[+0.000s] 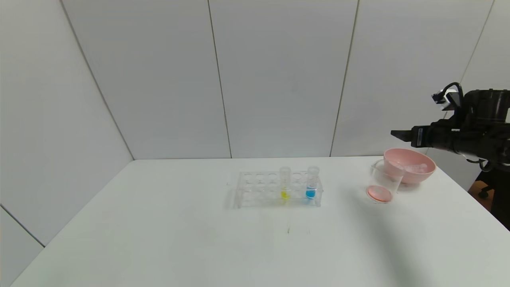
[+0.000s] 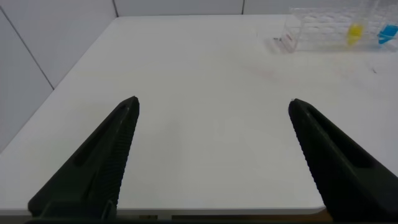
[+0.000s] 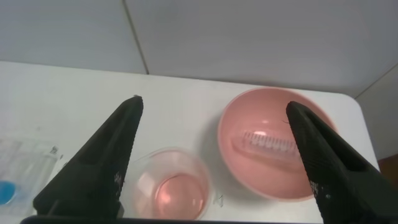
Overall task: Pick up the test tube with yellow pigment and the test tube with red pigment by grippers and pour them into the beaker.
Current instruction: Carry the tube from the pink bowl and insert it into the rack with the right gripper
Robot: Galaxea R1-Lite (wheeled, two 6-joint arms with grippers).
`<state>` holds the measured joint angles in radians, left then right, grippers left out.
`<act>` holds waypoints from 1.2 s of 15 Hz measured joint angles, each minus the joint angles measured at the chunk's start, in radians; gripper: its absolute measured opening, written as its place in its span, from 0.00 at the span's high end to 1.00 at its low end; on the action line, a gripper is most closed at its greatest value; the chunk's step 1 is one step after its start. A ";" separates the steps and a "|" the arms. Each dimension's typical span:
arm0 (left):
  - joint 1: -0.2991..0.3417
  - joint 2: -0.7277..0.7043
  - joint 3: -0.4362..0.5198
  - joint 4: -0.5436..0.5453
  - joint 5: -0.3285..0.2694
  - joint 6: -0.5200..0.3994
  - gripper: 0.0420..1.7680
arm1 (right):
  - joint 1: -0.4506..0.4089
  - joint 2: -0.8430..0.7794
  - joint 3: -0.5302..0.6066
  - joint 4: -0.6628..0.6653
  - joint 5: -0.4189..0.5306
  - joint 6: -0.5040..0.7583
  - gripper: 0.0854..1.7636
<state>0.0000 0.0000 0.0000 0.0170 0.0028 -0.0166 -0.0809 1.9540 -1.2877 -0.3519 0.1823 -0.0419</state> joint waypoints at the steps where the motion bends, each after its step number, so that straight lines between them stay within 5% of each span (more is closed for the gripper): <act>1: 0.000 0.000 0.000 0.000 0.000 0.000 0.03 | 0.051 -0.044 0.024 0.044 -0.044 0.007 0.06; 9: 0.000 0.000 0.000 0.000 0.000 0.000 0.03 | 0.513 -0.210 0.147 0.081 -0.420 0.130 0.04; 18: 0.000 0.000 0.000 0.000 0.000 0.000 0.03 | 0.931 -0.114 0.151 0.083 -0.854 0.413 0.04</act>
<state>0.0000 0.0000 0.0000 0.0170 0.0028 -0.0166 0.8504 1.8404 -1.1366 -0.2689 -0.6717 0.3715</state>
